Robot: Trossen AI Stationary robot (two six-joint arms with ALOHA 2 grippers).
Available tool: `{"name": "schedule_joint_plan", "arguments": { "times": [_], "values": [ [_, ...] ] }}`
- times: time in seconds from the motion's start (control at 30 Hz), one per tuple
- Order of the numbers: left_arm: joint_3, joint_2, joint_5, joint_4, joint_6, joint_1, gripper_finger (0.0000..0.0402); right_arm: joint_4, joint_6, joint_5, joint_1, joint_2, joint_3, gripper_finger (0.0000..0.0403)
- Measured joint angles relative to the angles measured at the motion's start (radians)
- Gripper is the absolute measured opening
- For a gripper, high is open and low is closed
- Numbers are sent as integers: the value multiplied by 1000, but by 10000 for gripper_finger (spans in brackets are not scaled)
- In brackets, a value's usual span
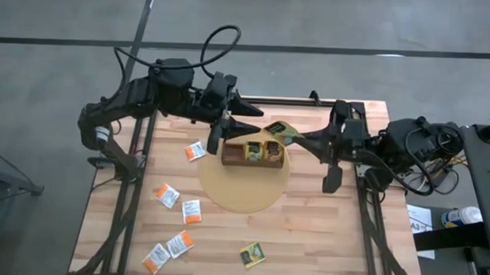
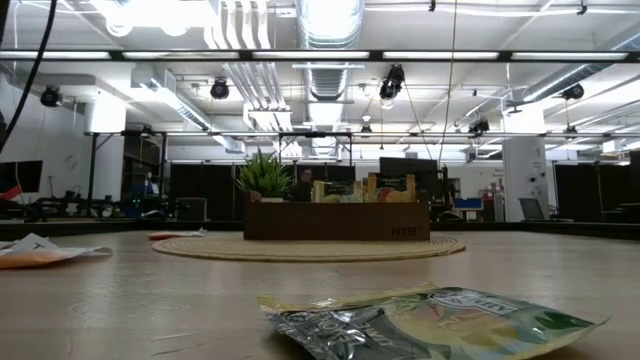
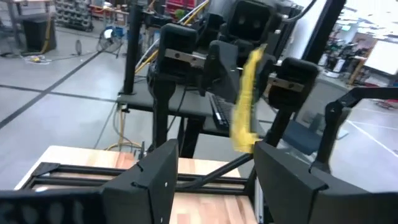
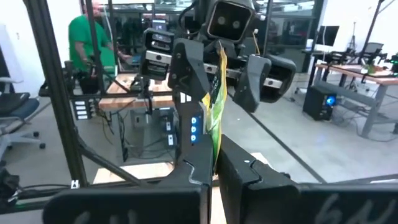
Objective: Pick & Place Tea
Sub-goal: Put the yellow tea bag into the middle section of the wooden organizer
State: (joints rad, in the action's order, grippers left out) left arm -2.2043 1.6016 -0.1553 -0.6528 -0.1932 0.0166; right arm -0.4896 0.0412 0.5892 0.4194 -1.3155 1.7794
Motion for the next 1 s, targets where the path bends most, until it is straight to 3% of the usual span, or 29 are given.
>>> {"name": "schedule_joint_plan", "arguments": {
  "times": [0.17,1.0],
  "values": [
    [0,0,-41,6,-16,-1,204,1,-1,19,-1,0,0,8],
    [0,53,-37,81,-11,-6,204,27,4,44,-15,-9,0,8]
  ]
}}
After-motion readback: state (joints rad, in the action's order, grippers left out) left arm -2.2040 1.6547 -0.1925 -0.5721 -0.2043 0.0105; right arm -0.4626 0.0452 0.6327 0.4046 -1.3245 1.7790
